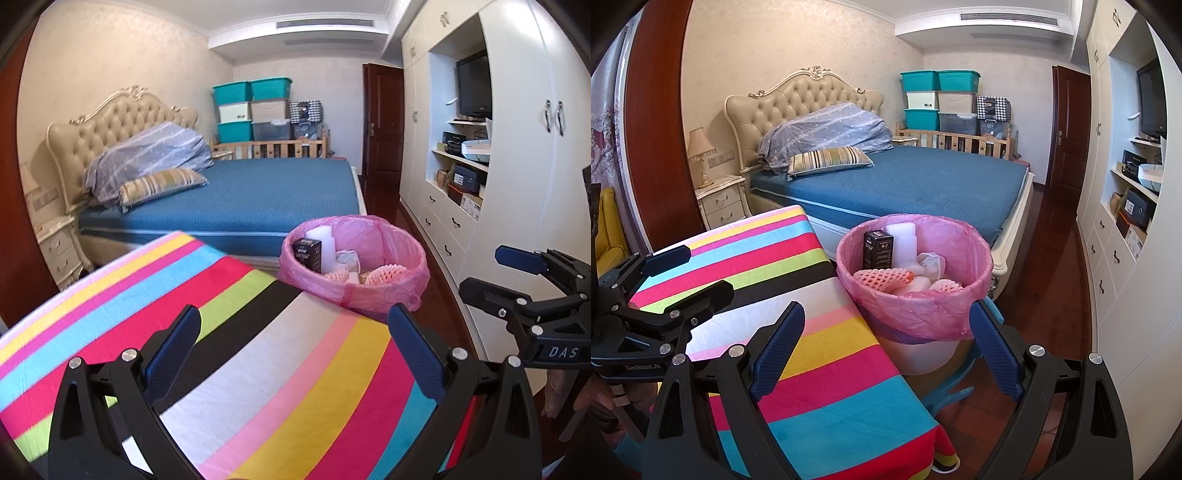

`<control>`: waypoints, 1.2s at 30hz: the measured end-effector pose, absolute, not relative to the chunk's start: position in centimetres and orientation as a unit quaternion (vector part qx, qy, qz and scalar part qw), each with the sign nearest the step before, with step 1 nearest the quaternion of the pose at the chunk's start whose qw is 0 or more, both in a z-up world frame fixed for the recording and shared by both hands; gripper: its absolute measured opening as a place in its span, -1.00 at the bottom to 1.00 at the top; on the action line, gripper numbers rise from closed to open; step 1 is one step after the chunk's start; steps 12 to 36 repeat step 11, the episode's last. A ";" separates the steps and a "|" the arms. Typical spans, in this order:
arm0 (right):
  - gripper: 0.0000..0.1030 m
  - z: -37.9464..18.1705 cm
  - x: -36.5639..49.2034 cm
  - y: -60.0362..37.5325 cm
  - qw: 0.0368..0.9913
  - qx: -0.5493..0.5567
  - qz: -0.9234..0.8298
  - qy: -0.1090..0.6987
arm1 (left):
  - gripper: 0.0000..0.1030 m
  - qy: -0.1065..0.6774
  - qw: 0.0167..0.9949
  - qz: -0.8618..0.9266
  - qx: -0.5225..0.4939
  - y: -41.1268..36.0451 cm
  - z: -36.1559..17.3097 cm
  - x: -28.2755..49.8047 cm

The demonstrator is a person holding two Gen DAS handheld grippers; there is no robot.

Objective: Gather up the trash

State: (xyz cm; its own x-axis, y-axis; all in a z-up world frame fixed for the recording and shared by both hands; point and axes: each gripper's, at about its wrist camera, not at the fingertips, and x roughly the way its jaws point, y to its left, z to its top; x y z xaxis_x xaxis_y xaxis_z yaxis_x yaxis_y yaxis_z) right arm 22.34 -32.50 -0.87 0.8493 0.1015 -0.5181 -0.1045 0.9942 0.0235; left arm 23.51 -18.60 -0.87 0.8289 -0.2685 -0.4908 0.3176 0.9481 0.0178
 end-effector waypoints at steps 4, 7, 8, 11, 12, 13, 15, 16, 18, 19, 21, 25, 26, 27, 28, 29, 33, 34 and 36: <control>0.65 -0.8 22.2 -32.0 0.961 -0.004 0.058 0.269 | 0.91 0.254 0.956 -0.140 0.037 -17.8 -1.0 23.6; 0.65 -0.8 22.2 -31.3 0.961 -0.004 0.064 0.270 | 0.91 0.267 0.954 -0.132 0.021 -16.3 -0.9 23.9; 0.65 -0.9 22.2 -31.0 0.960 -0.005 0.066 0.271 | 0.91 0.266 0.956 -0.121 0.021 -15.6 -0.8 23.8; 0.65 -0.9 22.3 -30.2 0.959 -0.012 0.074 0.274 | 0.91 0.266 0.960 -0.084 0.031 -13.1 -0.6 22.9; 0.65 -0.9 22.3 -30.2 0.959 -0.012 0.074 0.274 | 0.91 0.266 0.960 -0.084 0.031 -13.1 -0.6 22.9; 0.65 -0.9 22.3 -30.2 0.959 -0.012 0.074 0.274 | 0.91 0.266 0.960 -0.084 0.031 -13.1 -0.6 22.9; 0.65 -0.9 22.3 -30.2 0.959 -0.012 0.074 0.274 | 0.91 0.266 0.960 -0.084 0.031 -13.1 -0.6 22.9; 0.65 -0.9 22.3 -30.2 0.959 -0.012 0.074 0.274 | 0.91 0.266 0.960 -0.084 0.031 -13.1 -0.6 22.9; 0.65 -0.9 22.3 -30.2 0.959 -0.012 0.074 0.274 | 0.91 0.266 0.960 -0.084 0.031 -13.1 -0.6 22.9; 0.65 -0.9 22.3 -30.2 0.959 -0.012 0.074 0.274 | 0.91 0.266 0.960 -0.084 0.031 -13.1 -0.6 22.9; 0.65 -0.9 22.3 -30.2 0.959 -0.012 0.074 0.274 | 0.91 0.266 0.960 -0.084 0.031 -13.1 -0.6 22.9; 0.65 -0.9 22.3 -30.2 0.959 -0.012 0.074 0.274 | 0.91 0.266 0.960 -0.084 0.031 -13.1 -0.6 22.9; 0.65 -0.9 22.3 -30.2 0.959 -0.012 0.074 0.274 | 0.91 0.266 0.960 -0.084 0.031 -13.1 -0.6 22.9; 0.65 -0.9 22.3 -30.2 0.959 -0.012 0.074 0.274 | 0.91 0.266 0.960 -0.084 0.031 -13.1 -0.6 22.9; 0.65 -0.9 22.3 -30.2 0.959 -0.012 0.074 0.274 | 0.91 0.266 0.960 -0.084 0.031 -13.1 -0.6 22.9; 0.65 -0.9 22.3 -30.2 0.959 -0.012 0.074 0.274 | 0.91 0.266 0.960 -0.084 0.031 -13.1 -0.6 22.9; 0.65 -0.9 22.3 -30.2 0.959 -0.012 0.074 0.274 | 0.91 0.266 0.960 -0.084 0.031 -13.1 -0.6 22.9; 0.65 -0.9 22.3 -30.2 0.959 -0.012 0.074 0.274 | 0.91 0.266 0.960 -0.084 0.031 -13.1 -0.6 22.9; 0.65 -0.9 22.3 -30.2 0.959 -0.012 0.074 0.274 | 0.91 0.266 0.960 -0.084 0.031 -13.1 -0.6 22.9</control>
